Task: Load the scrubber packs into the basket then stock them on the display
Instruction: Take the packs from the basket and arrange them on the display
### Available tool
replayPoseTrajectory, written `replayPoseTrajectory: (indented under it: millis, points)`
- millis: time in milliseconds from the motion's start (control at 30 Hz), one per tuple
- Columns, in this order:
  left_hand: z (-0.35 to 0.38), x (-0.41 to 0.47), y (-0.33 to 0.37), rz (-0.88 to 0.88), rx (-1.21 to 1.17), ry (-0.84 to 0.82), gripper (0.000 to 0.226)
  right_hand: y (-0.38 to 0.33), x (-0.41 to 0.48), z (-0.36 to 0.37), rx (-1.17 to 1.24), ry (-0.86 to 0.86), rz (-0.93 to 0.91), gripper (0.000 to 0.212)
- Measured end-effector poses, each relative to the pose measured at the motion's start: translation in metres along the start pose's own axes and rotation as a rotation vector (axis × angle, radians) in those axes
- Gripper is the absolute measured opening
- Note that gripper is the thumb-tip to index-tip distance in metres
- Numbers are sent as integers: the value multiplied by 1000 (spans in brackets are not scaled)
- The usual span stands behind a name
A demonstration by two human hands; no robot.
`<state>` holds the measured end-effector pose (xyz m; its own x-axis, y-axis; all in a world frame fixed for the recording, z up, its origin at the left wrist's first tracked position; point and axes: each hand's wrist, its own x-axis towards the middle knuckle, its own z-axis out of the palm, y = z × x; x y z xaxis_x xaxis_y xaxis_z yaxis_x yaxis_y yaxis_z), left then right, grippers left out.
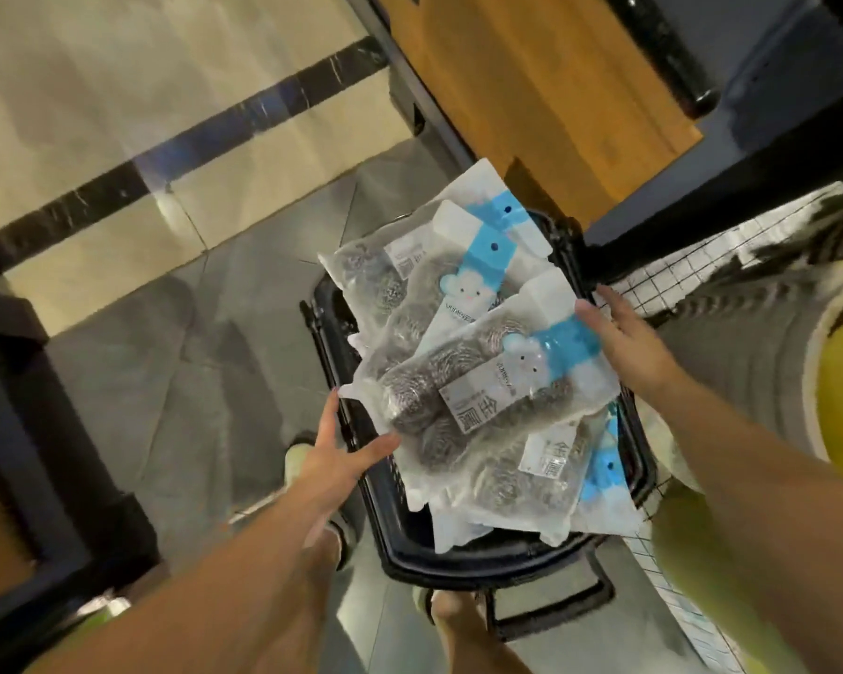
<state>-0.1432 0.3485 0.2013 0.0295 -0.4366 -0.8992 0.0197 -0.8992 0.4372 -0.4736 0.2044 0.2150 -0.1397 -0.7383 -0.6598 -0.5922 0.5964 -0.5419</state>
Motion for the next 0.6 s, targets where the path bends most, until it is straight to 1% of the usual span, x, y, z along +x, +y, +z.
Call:
replayPoseTrajectory:
  millis: [33, 67, 167, 200, 233, 267, 300, 333, 400, 433, 467, 533, 567, 600]
  points:
    - [2, 5, -3, 42, -42, -27, 138, -1, 5, 3, 14, -23, 8, 87]
    - [3, 12, -8, 55, -76, -24, 140, -1, 11, 5, 15, -59, 17, 86]
    - [5, 23, -13, 73, -154, -2, 142, 0, 21, 6, -18, -134, 58, 115]
    - [5, 26, -13, 87, -171, 0, 139, 1, 24, 6, -1, -142, 70, 117]
    - [4, 30, -15, 91, -180, -13, 132, 1, 25, 6, 16, -152, 83, 110]
    - [4, 33, -16, 85, -193, -37, 127, 0, 26, 7, 35, -158, 92, 98]
    - [4, 35, -16, 78, -208, -62, 124, -1, 26, 7, 43, -159, 95, 91]
    - [3, 38, -19, 70, -239, -85, 121, 0, 28, 8, 50, -158, 92, 94]
    - [1, 40, -21, 66, -314, -101, 118, 1, 30, 9, 31, -131, 86, 115]
    - [1, 39, -19, 68, -357, -94, 117, 2, 29, 9, 28, -127, 78, 122]
    - [1, 40, -18, 71, -396, -74, 118, 2, 28, 10, 33, -129, 69, 123]
    - [4, 39, -15, 60, -429, -36, 126, 0, 26, 10, 24, -132, 50, 114]
    - [6, 39, -14, 52, -431, -27, 128, 0, 26, 10, 20, -122, 44, 107]
    - [8, 39, -14, 54, -429, -21, 124, -2, 24, 10, 18, -107, 46, 102]
